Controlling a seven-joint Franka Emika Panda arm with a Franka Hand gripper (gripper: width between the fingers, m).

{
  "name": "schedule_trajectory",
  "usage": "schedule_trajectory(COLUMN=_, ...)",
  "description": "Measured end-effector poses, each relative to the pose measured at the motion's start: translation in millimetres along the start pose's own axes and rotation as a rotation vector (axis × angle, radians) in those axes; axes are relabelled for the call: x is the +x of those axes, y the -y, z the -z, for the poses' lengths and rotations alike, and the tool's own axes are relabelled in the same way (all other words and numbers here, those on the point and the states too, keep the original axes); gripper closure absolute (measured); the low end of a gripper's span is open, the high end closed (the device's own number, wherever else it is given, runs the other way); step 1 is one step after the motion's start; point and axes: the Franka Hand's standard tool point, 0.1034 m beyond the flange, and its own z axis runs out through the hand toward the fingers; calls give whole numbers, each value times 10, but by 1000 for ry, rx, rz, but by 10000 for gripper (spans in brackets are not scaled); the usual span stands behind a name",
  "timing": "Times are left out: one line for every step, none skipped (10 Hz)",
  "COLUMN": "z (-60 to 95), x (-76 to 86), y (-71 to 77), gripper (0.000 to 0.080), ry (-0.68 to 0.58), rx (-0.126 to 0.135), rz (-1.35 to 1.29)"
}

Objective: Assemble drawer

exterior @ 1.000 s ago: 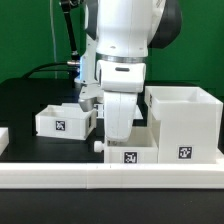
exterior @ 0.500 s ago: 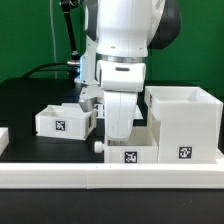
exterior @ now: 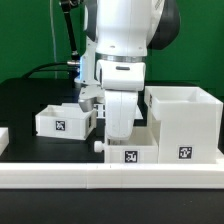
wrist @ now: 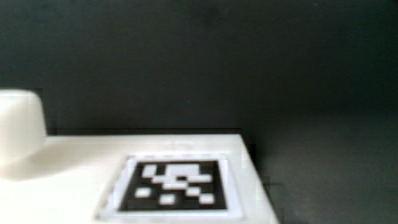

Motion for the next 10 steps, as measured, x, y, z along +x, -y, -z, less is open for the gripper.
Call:
schedule_trajectory(z=1, x=-6, y=-3, gripper=757, ry=4, rx=-2, rz=9)
schedule_trajectory(z=-2, x=0, y=0, gripper=757, ry=6, rx=-1, rz=7)
schedule_trajectory(z=-2, x=3, y=1, gripper=757, ry=10, rx=1, rz=-5)
schedule_trajectory(z=-2, x=5, y=-3, gripper=757, ry=11, rx=5, rz=-19)
schedule_trajectory(z=-2, x=0, y=-3, gripper=757, ry=11, rx=5, rz=-20)
schedule_trajectory(z=-2, x=-3, y=-4, gripper=757, ry=11, rx=5, rz=-21)
schedule_trajectory(z=-2, x=-4, y=-4, gripper=757, ry=11, rx=5, rz=-21)
schedule_trajectory(z=-4, x=4, y=0, gripper=757, ry=12, rx=3, rz=-9)
schedule_trajectory(z=-6, x=6, y=2, gripper=757, ry=16, rx=0, rz=4)
schedule_trajectory(z=-4, x=-11, y=4, gripper=757, ry=20, rx=9, rz=2)
